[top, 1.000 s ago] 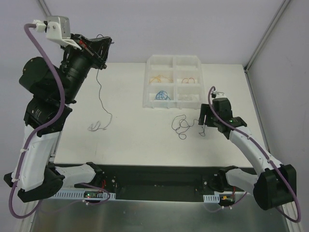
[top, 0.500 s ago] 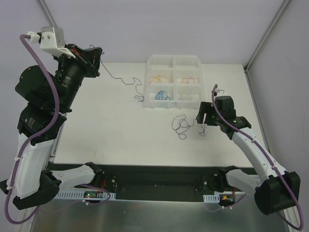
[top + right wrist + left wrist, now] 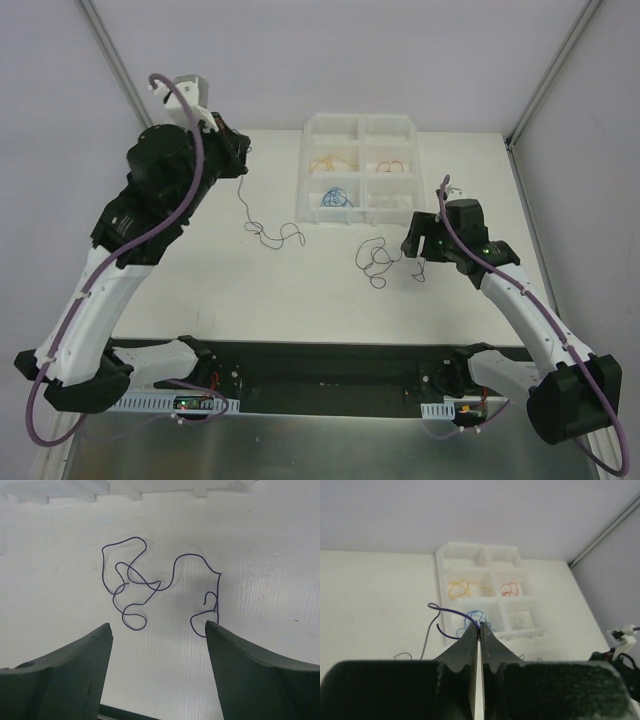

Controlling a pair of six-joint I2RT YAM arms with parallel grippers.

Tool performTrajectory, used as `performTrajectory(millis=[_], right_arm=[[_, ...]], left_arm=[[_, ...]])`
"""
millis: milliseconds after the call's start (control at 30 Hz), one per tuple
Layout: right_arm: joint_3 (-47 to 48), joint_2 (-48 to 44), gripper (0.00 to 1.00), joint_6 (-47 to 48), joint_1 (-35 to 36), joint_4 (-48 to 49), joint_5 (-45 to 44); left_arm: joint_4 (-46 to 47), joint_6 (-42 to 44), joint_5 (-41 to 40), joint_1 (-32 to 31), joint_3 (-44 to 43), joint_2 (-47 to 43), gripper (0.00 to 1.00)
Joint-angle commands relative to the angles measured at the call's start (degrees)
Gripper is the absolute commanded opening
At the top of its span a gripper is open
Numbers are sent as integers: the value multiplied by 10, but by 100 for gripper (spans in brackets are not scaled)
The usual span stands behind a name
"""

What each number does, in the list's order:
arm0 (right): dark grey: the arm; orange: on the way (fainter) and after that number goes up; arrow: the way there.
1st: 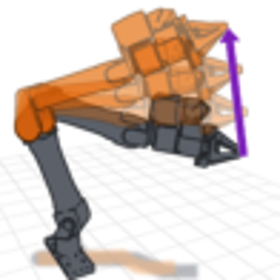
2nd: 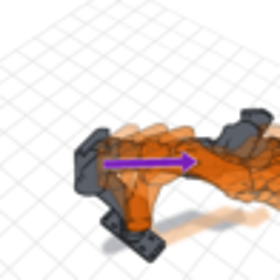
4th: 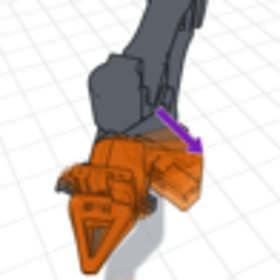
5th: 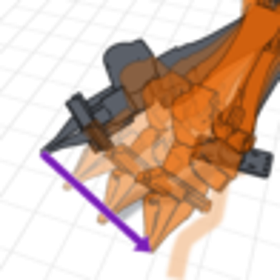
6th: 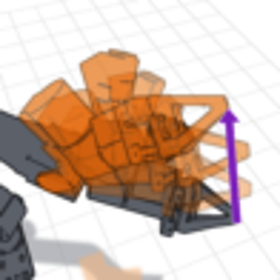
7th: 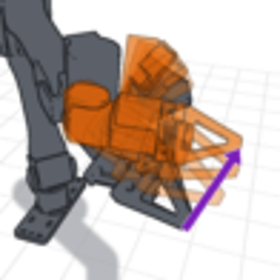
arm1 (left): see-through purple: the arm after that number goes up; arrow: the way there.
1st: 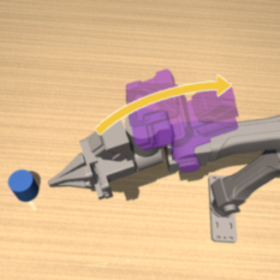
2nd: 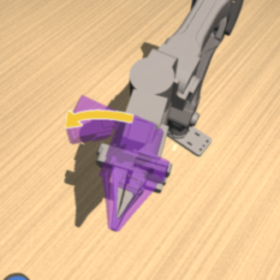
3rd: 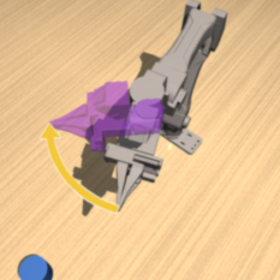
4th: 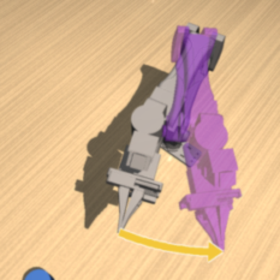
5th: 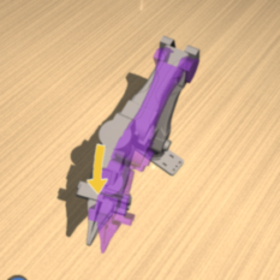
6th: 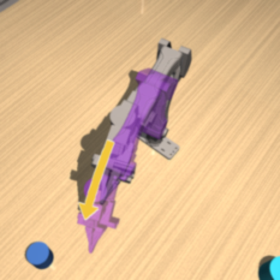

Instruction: Untangle the cables

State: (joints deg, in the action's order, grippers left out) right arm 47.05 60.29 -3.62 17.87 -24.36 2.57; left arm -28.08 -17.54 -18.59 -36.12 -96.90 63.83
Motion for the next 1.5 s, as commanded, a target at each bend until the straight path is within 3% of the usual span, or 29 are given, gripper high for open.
performTrajectory(millis=[0, 233, 367, 667, 800, 833, 933, 1033, 1133, 1200, 1333, 1467], right_arm=[[21, -14, 78, -17, 4, -24, 28], [33, -68, 78, -12, 4, -80, 27], [34, -105, 79, -16, 4, -120, 31], [36, -163, 81, 1, 3, -178, 4], [31, -159, 82, 1, 2, -177, 8], [32, -155, 82, 0, 2, -179, 10], [39, -150, 82, 3, 2, -178, 14], [39, -150, 82, 4, 3, -176, 14], [38, -153, 82, 5, 2, -175, 11], [33, -156, 82, 3, 3, -174, 14], [32, -158, 82, 0, 3, -173, 16], [37, -165, 82, 1, 3, -178, 10]], left_arm=[[-78, -40, 21, 45, 35, 54, 0], [-86, -156, 120, 179, 170, 108, 0], [-84, -213, 208, 250, 200, 174, 0], [-73, -232, 328, 253, 199, 326, 0], [-73, -203, 348, 233, 188, 371, 6], [-73, -197, 355, 230, 186, 376, 10], [-73, -185, 343, 222, 189, 377, 35], [-75, -174, 329, 221, 202, 363, 49], [-81, -161, 308, 220, 217, 346, 73], [-85, -147, 291, 220, 226, 337, 84], [-110, -135, 276, 225, 219, 357, 88], [-126, -178, 263, 235, 210, 382, 93]])
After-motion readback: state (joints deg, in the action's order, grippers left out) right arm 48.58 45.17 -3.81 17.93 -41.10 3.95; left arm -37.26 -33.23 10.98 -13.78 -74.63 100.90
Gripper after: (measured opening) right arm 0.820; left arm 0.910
